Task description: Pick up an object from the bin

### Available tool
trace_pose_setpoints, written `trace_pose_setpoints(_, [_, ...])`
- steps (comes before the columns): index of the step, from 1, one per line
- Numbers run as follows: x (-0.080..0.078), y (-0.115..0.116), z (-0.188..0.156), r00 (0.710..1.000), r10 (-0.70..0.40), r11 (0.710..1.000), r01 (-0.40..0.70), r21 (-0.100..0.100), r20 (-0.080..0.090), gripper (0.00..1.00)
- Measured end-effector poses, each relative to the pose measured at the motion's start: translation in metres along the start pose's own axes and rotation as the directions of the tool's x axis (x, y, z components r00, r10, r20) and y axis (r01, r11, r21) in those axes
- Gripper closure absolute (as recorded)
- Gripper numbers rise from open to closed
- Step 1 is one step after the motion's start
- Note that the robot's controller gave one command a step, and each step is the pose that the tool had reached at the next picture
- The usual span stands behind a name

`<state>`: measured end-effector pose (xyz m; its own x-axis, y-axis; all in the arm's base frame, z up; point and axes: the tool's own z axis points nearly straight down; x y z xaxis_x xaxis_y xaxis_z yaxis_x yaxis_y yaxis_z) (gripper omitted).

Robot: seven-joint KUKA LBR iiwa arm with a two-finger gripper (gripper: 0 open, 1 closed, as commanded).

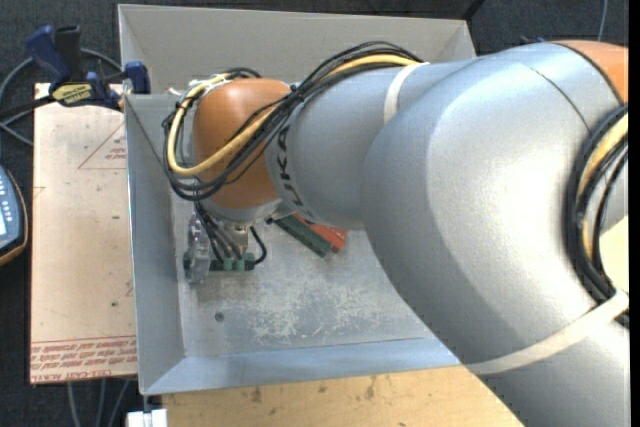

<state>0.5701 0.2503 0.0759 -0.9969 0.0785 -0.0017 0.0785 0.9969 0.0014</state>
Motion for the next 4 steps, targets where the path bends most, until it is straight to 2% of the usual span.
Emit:
trace_pose_setpoints(1, [0.014, -0.042, -0.059, 0.935, 0.355, 0.935, -0.355, 0.000, 0.001, 1.00])
trace_pose_setpoints(2, [0.008, -0.023, -0.155, 0.794, 0.608, 0.794, -0.608, -0.003, 0.002, 1.00])
trace_pose_setpoints(3, [0.057, -0.036, -0.114, 0.883, 0.470, 0.883, -0.470, 0.006, -0.004, 1.00])
trace_pose_setpoints(4, [-0.023, -0.055, -0.112, 0.940, 0.341, 0.940, -0.341, 0.000, 0.004, 1.00])
